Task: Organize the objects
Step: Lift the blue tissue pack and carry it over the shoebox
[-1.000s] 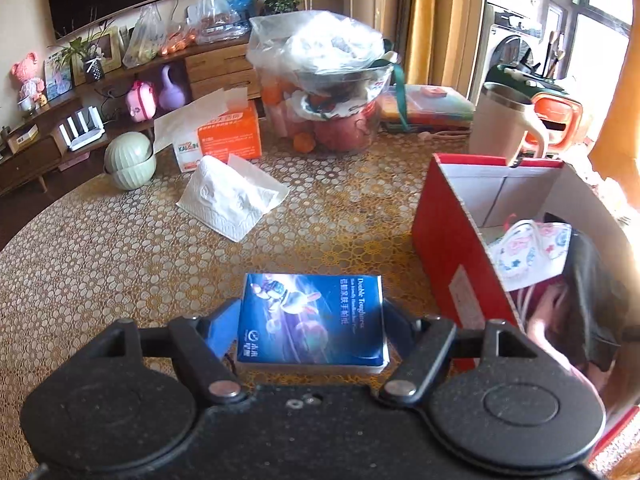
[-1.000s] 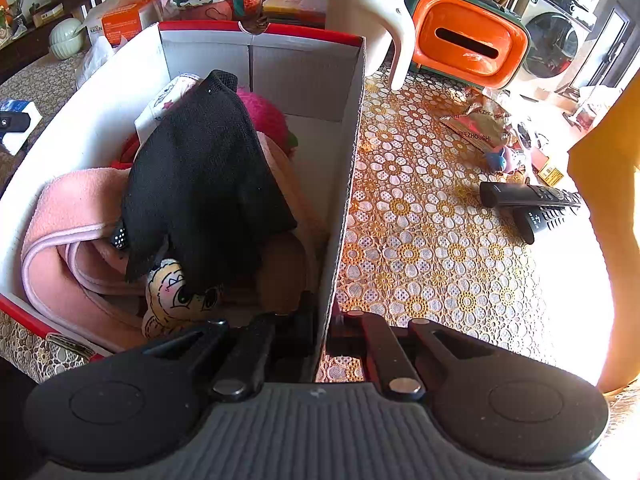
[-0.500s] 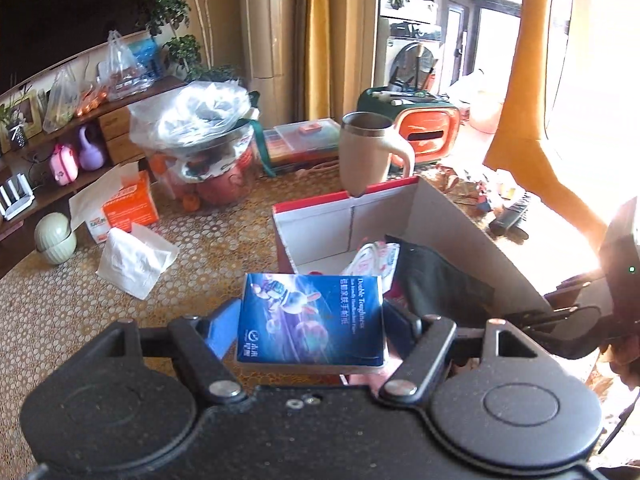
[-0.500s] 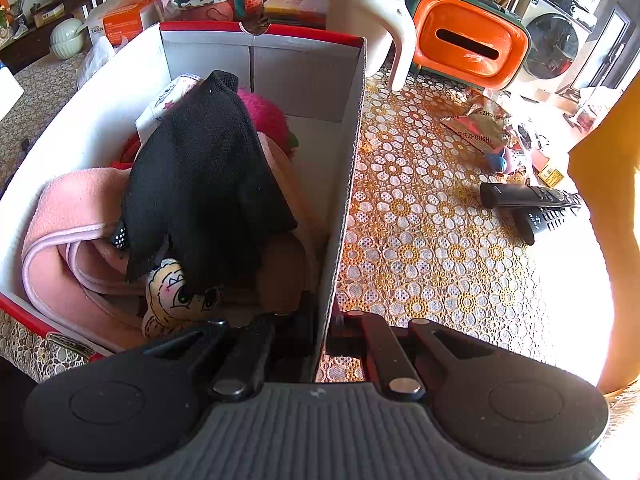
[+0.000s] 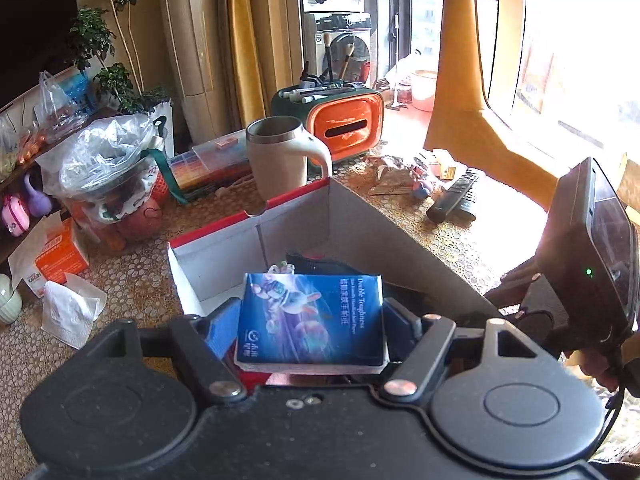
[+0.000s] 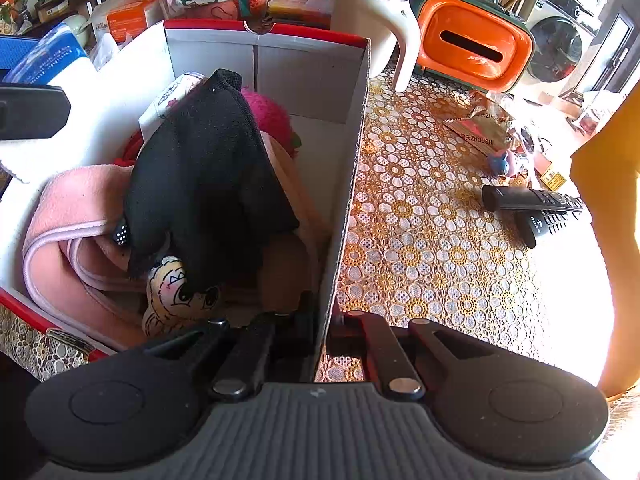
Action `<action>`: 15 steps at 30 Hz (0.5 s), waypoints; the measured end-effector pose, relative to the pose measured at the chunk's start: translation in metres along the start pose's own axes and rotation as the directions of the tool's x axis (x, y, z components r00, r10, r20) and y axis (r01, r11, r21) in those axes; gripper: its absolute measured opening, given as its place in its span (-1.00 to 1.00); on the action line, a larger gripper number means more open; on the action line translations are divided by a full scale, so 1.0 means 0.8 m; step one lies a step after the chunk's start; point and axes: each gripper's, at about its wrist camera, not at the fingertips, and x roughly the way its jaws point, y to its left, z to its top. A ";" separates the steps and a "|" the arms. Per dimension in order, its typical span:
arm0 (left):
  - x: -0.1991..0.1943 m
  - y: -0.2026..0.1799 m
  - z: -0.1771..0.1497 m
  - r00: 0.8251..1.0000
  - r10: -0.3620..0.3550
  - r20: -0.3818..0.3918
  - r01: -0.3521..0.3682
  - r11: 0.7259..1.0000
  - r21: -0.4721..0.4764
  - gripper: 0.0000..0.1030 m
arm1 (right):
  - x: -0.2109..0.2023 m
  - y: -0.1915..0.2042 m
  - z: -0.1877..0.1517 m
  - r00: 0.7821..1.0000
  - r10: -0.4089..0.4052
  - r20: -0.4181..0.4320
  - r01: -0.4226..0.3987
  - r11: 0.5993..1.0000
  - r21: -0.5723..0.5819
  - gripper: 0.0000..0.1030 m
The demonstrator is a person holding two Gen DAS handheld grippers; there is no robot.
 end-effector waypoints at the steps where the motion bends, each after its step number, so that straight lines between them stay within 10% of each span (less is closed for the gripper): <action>1: 0.003 -0.003 0.000 1.000 -0.008 0.000 0.008 1.000 0.010 0.43 | 0.000 0.000 0.000 1.000 0.000 0.000 0.000 1.000 -0.004 -0.91; 15: 0.063 -0.020 -0.006 0.998 -0.033 -0.059 0.038 0.996 0.080 0.43 | 0.002 0.001 -0.001 1.000 0.001 -0.001 -0.001 0.999 -0.047 -0.90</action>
